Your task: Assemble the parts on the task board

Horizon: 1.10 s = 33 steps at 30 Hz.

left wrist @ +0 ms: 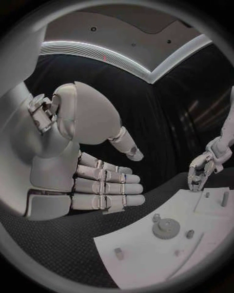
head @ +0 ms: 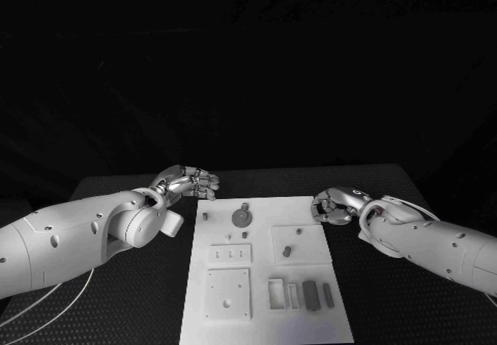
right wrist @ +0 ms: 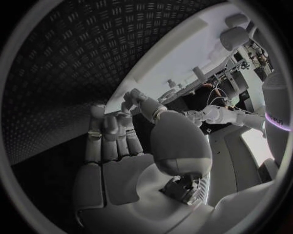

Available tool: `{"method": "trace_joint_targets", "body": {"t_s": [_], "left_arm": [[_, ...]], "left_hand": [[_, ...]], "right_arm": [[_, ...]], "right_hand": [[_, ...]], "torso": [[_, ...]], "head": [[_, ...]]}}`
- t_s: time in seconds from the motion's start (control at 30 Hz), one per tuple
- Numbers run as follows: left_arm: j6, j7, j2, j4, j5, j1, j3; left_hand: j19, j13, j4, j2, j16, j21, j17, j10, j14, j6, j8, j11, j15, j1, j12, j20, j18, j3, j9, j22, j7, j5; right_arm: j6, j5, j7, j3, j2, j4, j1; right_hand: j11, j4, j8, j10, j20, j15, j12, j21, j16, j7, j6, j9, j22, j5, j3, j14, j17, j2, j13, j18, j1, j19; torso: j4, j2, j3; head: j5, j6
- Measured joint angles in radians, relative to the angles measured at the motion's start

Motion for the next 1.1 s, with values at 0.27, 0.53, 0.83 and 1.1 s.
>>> {"method": "trace_joint_targets", "body": {"t_s": [0.27, 0.53, 0.83, 1.1], "left_arm": [[0.006, -0.009, -0.002, 0.012, -0.027, 0.0, 0.0], [0.004, -0.115, 0.002, 0.056, -0.09, 0.001, 0.001], [-0.006, -0.284, 0.048, 0.073, -0.109, 0.003, 0.0], [-0.017, -0.356, 0.075, 0.092, -0.117, 0.003, 0.0]], "left_hand": [[0.0, 0.007, 0.0, 0.01, -0.005, 0.0, 0.012, 0.019, 0.009, 0.039, 0.005, -0.012, -0.002, -0.008, 0.0, 0.0, 0.0, 0.0, 0.002, 0.006, -0.013, 0.0], [0.017, 0.02, 0.035, 0.002, -0.005, 0.0, 0.037, 0.051, 0.033, 0.062, -0.004, -0.025, -0.015, -0.088, 0.0, -0.012, 0.009, -0.035, -0.01, 0.021, -0.015, 0.0], [0.025, 0.026, 0.049, -0.019, -0.009, 0.004, 0.052, 0.065, 0.048, 0.077, -0.018, -0.033, -0.02, -0.119, 0.007, -0.018, 0.009, -0.049, -0.017, 0.029, -0.016, 0.0], [0.014, 0.024, 0.069, -0.029, -0.031, -0.008, 0.056, 0.05, 0.028, 0.053, -0.039, -0.018, -0.007, -0.167, -0.009, -0.007, 0.01, -0.06, -0.033, 0.029, 0.0, 0.0]], "right_arm": [[-0.02, 0.0, -0.024, 0.006, -0.004, 0.056, 0.003], [-0.016, -0.038, -0.114, 0.012, 0.001, 0.202, 0.058], [-0.003, -0.09, -0.216, 0.012, 0.041, 0.305, 0.094], [0.001, -0.115, -0.263, 0.011, 0.083, 0.323, 0.094]], "right_hand": [[0.0, -0.004, 0.0, 0.0, -0.003, -0.002, 0.0, 0.0, 0.0, -0.003, 0.002, 0.0, 0.0, 0.0, 0.001, 0.002, 0.0, 0.004, 0.0, 0.0, 0.004, 0.003], [-0.004, -0.005, 0.0, 0.004, -0.007, -0.006, 0.0, 0.003, 0.003, -0.005, 0.005, 0.0, 0.0, 0.0, 0.0, 0.006, 0.0, 0.003, 0.0, -0.001, 0.004, 0.007], [-0.007, -0.005, 0.0, 0.007, -0.007, -0.009, 0.0, 0.005, 0.003, -0.008, 0.008, 0.0, 0.0, 0.0, 0.0, 0.01, 0.0, -0.001, -0.001, -0.001, 0.008, 0.014], [-0.007, -0.005, 0.0, 0.007, -0.007, -0.007, 0.0, 0.005, 0.003, -0.009, 0.009, -0.001, 0.0, 0.0, 0.0, 0.011, 0.0, -0.001, -0.001, -0.001, 0.008, 0.014]], "torso": [[-0.0012, -0.001, 0.0], [-0.0017, -0.002, -0.0013], [-0.0016, -0.009, -0.0046], [0.0012, -0.013, -0.0081]], "head": [[0.003, 0.003], [0.007, 0.014], [0.009, 0.025], [0.016, 0.027]]}}
